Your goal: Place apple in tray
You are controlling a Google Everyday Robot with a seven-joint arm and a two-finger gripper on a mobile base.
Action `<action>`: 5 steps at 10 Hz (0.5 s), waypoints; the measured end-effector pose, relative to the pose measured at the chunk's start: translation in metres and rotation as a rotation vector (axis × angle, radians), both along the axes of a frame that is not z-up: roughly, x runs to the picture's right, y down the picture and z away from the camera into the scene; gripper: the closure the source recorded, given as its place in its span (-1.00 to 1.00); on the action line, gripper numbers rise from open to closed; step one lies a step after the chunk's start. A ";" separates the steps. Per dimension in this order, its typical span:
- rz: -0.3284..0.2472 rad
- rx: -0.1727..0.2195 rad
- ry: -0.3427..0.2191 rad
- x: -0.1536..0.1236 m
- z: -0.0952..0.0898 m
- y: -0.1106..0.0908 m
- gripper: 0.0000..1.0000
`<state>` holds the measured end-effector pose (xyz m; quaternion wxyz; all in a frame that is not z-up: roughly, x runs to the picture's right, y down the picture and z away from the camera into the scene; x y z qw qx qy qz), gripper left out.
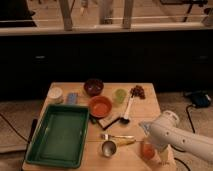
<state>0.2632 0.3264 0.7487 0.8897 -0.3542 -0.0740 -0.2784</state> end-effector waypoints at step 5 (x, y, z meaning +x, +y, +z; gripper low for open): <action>-0.006 -0.005 -0.080 -0.007 -0.007 0.003 -0.04</action>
